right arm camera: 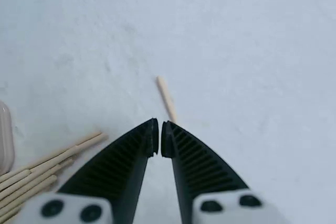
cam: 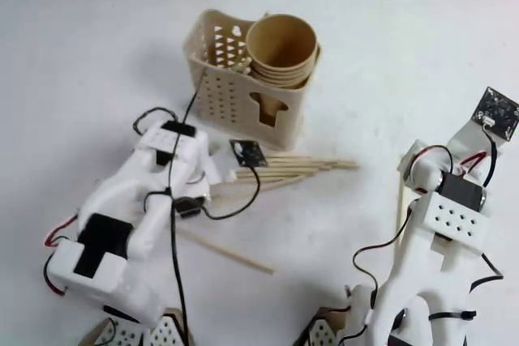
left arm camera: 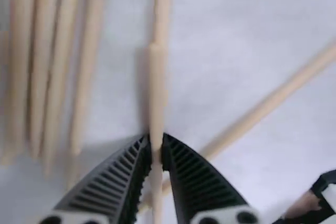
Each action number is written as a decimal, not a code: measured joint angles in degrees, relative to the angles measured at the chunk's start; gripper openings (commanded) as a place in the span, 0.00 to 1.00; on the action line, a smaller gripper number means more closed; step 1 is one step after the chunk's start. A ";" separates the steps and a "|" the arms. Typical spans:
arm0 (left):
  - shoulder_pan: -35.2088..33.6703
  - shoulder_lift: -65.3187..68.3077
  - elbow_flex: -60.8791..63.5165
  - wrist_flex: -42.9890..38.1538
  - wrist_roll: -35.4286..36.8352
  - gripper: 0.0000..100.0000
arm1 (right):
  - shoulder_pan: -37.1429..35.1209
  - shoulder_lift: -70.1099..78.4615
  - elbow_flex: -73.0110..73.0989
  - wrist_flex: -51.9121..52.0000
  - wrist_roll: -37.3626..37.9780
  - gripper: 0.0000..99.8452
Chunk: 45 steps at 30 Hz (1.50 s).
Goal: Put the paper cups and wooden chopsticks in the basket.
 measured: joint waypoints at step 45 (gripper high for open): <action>13.54 -17.49 8.88 -4.92 4.92 0.14 | 0.00 0.00 0.00 0.00 0.00 0.03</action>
